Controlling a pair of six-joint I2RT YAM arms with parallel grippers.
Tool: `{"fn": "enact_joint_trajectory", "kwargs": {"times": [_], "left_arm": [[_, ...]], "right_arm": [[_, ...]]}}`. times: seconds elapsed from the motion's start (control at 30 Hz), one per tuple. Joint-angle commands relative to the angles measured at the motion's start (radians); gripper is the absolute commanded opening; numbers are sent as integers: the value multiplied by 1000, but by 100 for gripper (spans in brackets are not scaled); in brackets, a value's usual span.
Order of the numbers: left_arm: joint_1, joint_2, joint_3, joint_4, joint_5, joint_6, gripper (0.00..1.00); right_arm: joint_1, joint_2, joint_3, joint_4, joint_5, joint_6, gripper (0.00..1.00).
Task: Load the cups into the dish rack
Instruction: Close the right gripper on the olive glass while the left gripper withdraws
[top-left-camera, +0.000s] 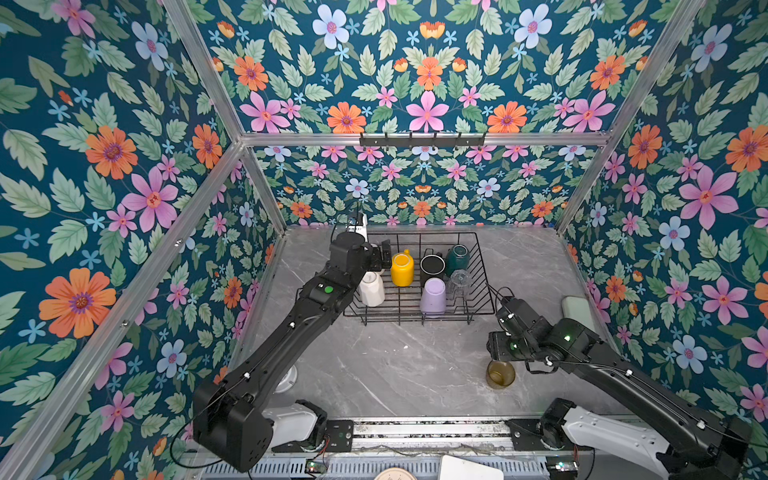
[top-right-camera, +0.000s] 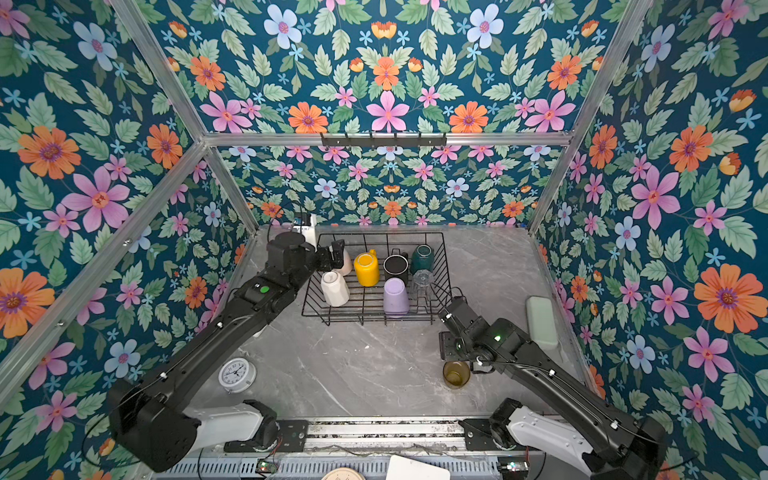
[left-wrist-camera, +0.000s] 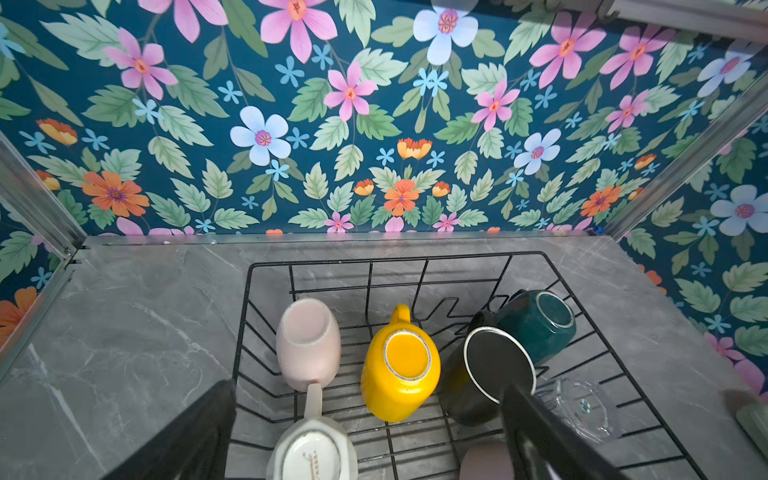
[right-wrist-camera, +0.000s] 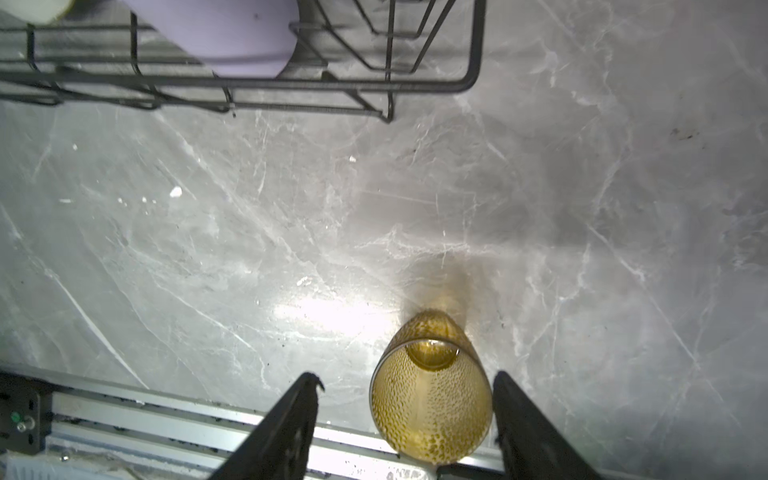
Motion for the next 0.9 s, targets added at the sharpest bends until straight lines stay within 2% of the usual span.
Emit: {"fn": "enact_joint_trajectory", "kwargs": {"times": [0.0,0.33,0.67,0.87], "left_arm": [[10,-66,-49,59,-36,-30,100],[31,-167,-148,54,-60,-77,100],[45,-181,-155,46,-63,-83,100],[47,-179,-153,46,-65,-86,100]], "right_arm": [[52,6,-13,-38,36,102,62],[179,87,-82,27,6,232,53],[186,153,-159,97,-22,269,42],[188,193,-174,126,-16,259,30]]}}
